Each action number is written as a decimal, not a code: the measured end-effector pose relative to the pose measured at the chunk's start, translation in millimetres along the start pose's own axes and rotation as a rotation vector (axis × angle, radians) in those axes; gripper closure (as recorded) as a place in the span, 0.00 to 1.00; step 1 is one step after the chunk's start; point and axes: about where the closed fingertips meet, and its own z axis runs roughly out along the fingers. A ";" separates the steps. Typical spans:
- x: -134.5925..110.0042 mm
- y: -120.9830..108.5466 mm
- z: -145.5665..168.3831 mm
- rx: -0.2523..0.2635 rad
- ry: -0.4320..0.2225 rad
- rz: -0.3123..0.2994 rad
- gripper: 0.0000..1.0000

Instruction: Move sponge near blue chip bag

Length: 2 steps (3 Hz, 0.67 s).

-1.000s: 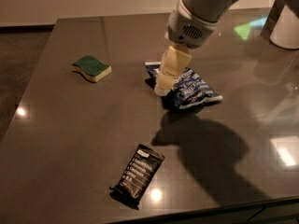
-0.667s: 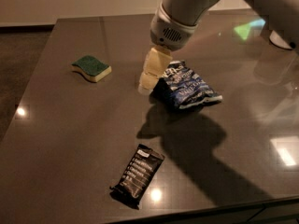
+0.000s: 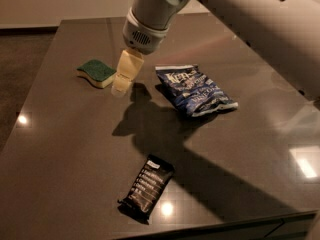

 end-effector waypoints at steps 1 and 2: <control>-28.8 -4.0 25.9 0.002 0.007 0.016 0.00; -48.1 -10.5 52.6 0.021 0.023 0.045 0.00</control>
Offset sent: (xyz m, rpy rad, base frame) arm 0.0477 0.0947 -0.0454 -0.0380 -0.0050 -0.1209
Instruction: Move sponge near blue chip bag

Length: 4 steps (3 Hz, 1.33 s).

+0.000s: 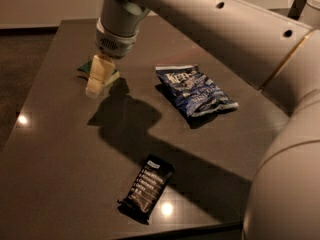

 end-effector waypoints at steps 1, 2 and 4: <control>-10.0 -8.0 29.7 0.035 0.008 0.033 0.00; -15.6 -17.1 51.2 0.080 0.000 0.054 0.00; -23.6 -28.9 80.8 0.119 -0.019 0.096 0.00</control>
Offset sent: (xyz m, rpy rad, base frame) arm 0.0486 0.0407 -0.0544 0.0079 -0.1052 -0.1325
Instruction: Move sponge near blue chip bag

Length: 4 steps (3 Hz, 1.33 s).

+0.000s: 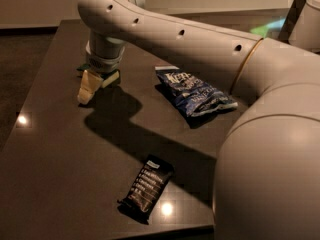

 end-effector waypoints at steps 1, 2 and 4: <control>-0.3 -0.5 1.0 0.008 0.006 0.006 0.00; 0.5 0.9 1.8 0.010 0.012 0.038 0.17; -5.5 7.2 -9.5 0.005 -0.025 0.091 0.64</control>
Offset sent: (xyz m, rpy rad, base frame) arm -0.0012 -0.0008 -0.0001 0.0088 0.0222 -0.0840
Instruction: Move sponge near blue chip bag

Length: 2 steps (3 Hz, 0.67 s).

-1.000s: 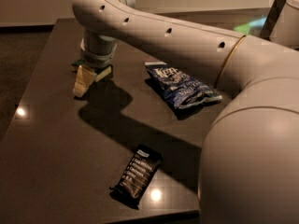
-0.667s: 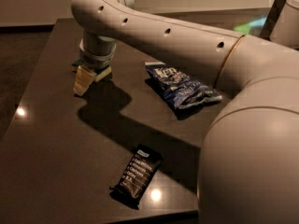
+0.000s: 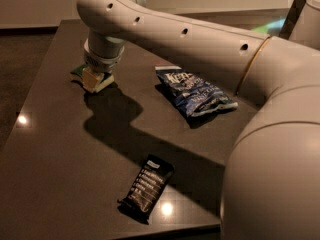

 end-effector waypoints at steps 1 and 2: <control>-4.1 9.2 -19.2 0.023 -0.008 0.006 0.87; -3.8 22.2 -43.6 0.056 -0.004 0.017 1.00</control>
Offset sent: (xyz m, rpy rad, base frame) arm -0.0600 -0.0089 0.0663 -0.0260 -0.0705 -0.0809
